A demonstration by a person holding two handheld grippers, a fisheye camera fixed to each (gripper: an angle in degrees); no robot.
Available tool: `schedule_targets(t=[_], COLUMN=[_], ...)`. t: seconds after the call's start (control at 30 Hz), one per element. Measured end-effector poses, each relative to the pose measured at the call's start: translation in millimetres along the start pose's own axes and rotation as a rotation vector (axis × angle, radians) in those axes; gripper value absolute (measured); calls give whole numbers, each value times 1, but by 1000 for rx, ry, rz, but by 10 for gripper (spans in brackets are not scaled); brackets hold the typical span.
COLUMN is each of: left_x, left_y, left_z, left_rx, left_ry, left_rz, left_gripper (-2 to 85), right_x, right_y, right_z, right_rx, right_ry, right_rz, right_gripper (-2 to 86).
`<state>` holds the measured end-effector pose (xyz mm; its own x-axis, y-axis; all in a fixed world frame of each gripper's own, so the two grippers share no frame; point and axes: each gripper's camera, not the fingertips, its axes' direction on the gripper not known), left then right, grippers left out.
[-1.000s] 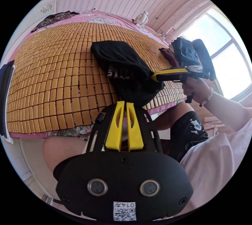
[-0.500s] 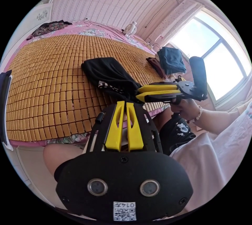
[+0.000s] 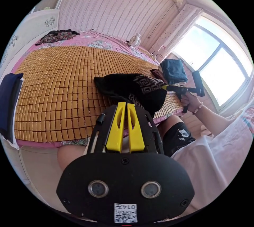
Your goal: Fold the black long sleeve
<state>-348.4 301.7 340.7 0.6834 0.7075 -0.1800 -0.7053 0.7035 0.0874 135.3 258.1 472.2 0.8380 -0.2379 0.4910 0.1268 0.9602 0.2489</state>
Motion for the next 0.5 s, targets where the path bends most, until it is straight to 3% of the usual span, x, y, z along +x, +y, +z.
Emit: schedule_targets(t=[0.27, 0.5], left_x=[-18, -21], left_y=[10, 15], left_z=[0, -8], left_rx=[-123, -194], left_ry=[-65, -152], left_rz=[-136, -238], left_gripper=[-7, 32], right_x=[86, 80], right_y=[75, 83], right_z=[-16, -26], right_rx=[-63, -72], right_ry=[12, 143], right_rz=[304, 262], right_gripper=[14, 49])
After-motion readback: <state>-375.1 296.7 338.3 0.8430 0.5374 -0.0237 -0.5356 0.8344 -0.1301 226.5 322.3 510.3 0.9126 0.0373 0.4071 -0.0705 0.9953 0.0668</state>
